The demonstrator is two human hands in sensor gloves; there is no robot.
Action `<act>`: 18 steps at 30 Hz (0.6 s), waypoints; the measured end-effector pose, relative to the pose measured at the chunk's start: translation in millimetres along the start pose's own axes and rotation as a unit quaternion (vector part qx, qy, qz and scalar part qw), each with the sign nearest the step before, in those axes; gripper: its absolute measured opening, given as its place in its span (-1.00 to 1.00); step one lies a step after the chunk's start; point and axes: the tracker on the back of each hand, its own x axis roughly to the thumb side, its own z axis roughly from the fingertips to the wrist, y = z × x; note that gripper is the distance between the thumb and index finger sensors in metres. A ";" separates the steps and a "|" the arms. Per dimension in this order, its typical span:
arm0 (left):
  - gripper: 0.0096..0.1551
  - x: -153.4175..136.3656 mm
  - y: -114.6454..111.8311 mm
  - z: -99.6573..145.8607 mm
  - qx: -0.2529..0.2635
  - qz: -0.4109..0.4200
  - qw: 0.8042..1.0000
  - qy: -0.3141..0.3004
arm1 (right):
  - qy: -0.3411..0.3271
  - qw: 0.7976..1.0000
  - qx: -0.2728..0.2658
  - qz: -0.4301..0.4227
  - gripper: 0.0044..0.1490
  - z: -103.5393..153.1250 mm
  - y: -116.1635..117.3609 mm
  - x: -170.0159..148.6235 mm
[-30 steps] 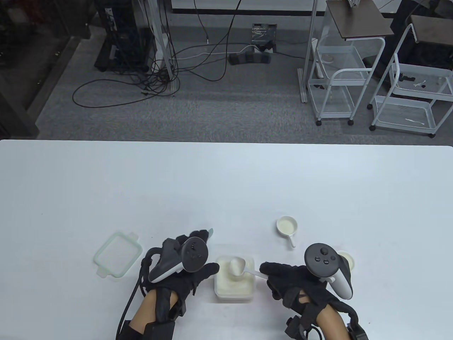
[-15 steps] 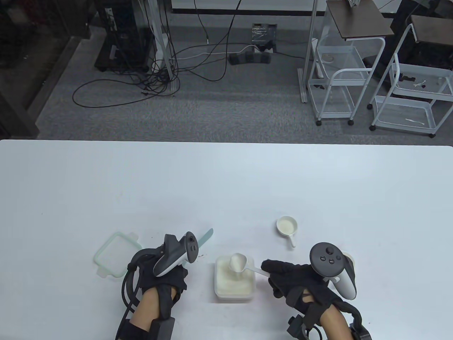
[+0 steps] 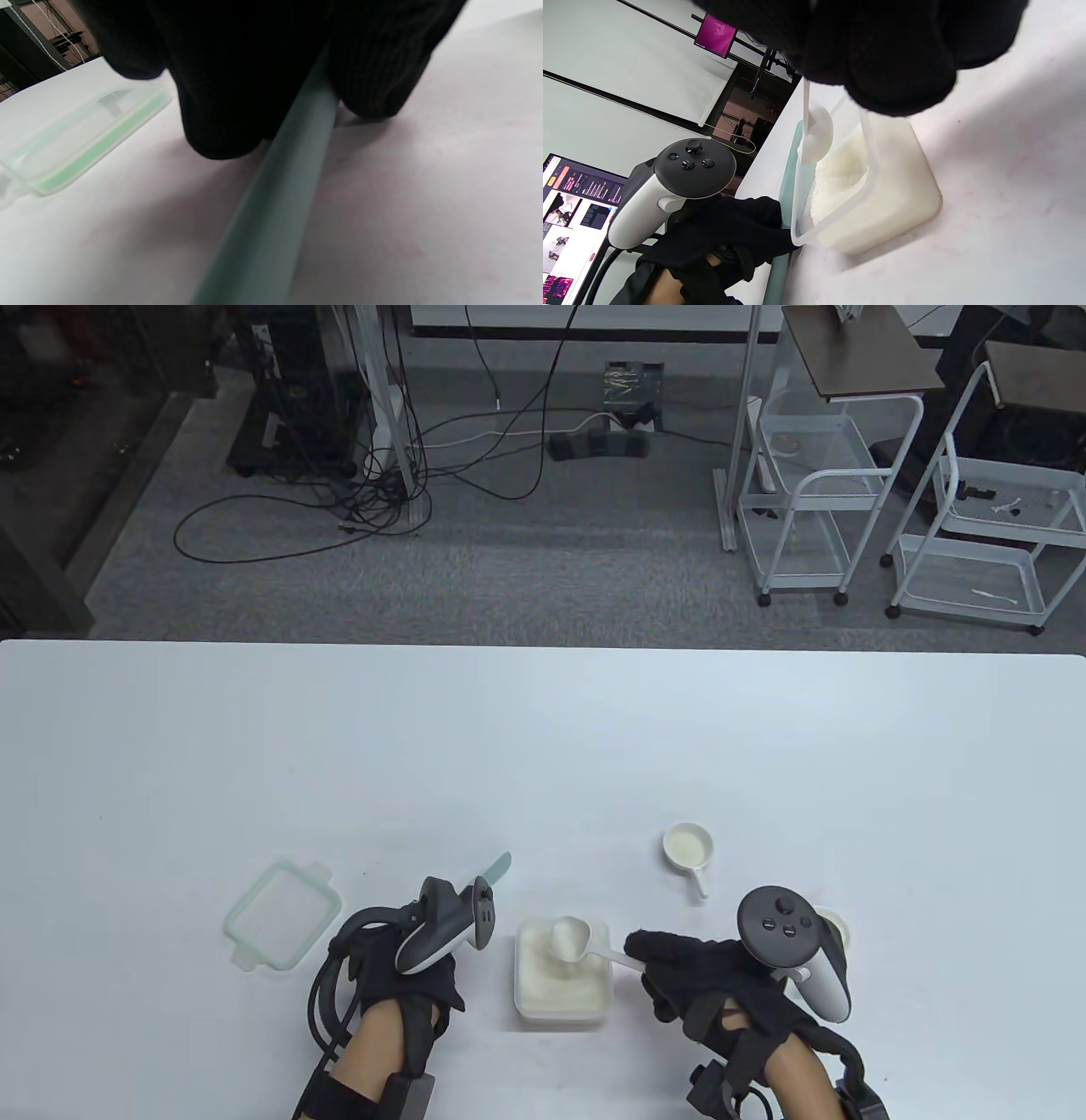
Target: Scoop white sugar with coffee spoon and level it off using dessert spatula
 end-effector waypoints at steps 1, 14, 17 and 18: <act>-0.33 -0.3 -0.1 0.2 0.002 0.003 1.000 0.000 | 0.000 1.000 0.000 0.000 -0.43 0.0 0.0 0.0; -0.36 -0.3 42.1 44.6 0.005 0.264 0.949 -0.172 | 0.012 1.000 -0.011 -0.027 -0.43 0.2 -7.0 -7.6; -0.36 16.0 45.5 58.3 0.002 0.257 0.944 -0.207 | 0.015 0.999 -0.011 -0.026 -0.43 0.1 -6.9 -8.9; -0.36 22.1 45.7 62.8 0.000 0.247 0.944 -0.216 | 0.015 0.999 -0.011 -0.028 -0.43 0.2 -6.8 -8.9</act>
